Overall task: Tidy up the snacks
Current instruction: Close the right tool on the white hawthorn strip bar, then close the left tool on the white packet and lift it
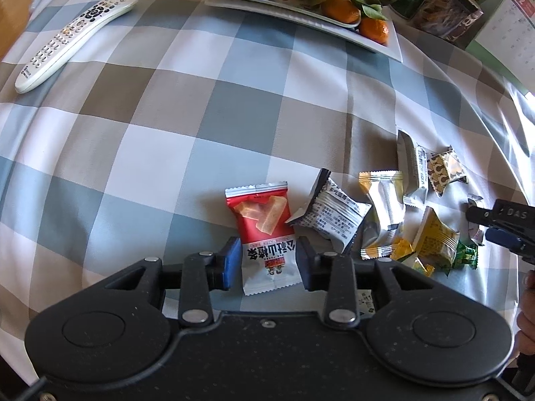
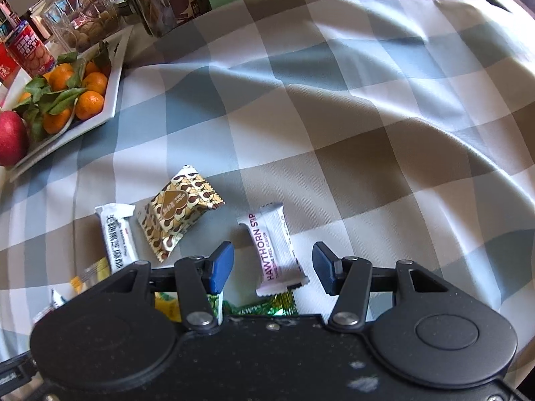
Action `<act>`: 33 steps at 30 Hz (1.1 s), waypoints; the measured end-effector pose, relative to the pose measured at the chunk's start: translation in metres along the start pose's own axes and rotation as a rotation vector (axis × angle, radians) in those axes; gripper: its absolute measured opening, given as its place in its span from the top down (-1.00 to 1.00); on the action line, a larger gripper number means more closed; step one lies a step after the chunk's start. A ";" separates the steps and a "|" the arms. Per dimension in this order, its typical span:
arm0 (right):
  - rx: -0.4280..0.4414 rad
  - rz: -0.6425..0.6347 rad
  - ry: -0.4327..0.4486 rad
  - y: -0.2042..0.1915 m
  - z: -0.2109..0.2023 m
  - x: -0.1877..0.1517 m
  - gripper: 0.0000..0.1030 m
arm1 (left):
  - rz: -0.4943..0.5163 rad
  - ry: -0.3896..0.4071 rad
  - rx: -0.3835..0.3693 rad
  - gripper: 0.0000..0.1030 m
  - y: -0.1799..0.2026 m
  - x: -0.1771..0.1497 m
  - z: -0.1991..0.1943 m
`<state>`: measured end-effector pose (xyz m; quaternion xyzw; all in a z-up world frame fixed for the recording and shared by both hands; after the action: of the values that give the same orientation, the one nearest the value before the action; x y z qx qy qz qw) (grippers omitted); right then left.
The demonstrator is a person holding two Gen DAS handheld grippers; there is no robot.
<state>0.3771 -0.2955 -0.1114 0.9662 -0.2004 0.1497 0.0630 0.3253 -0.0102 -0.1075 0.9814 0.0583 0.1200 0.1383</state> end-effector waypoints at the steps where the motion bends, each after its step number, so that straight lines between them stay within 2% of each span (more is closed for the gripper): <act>1: -0.005 -0.002 -0.010 0.000 0.003 -0.001 0.04 | -0.001 0.001 0.001 0.11 0.000 0.000 0.001; 3: -0.015 -0.013 -0.006 0.002 0.004 -0.002 0.20 | -0.003 0.004 0.006 0.04 0.000 0.000 0.001; 4: -0.022 -0.028 -0.008 0.001 0.004 -0.003 0.34 | -0.005 0.008 0.009 -0.01 0.000 0.001 0.001; 10: -0.025 -0.047 -0.007 -0.001 0.001 -0.006 0.53 | 0.011 0.031 0.040 -0.03 0.003 0.002 0.006; 18: 0.000 -0.059 0.005 -0.006 -0.013 -0.008 0.54 | 0.000 0.034 0.082 -0.04 0.003 0.003 0.009; 22: 0.014 -0.036 0.001 -0.003 -0.016 -0.006 0.55 | -0.016 0.086 0.029 -0.04 0.009 0.010 -0.008; 26: 0.026 -0.024 -0.001 -0.003 -0.019 -0.006 0.56 | -0.007 0.145 0.010 -0.04 0.013 0.019 -0.020; 33: 0.054 -0.046 0.013 -0.013 -0.029 -0.008 0.56 | -0.050 0.103 -0.060 -0.04 0.026 0.019 -0.006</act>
<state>0.3681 -0.2754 -0.0873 0.9709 -0.1737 0.1596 0.0416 0.3437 -0.0307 -0.0900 0.9675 0.0862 0.1686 0.1675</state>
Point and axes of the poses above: each gripper's, at about its wrist camera, not at the fingertips, and z roughly the way its jaws point, y to its right, x to its top, the point moved 9 cm from there along z, roughly the way its jaws point, and after that the axes turned 5 degrees about -x, right-handed, at the moved point
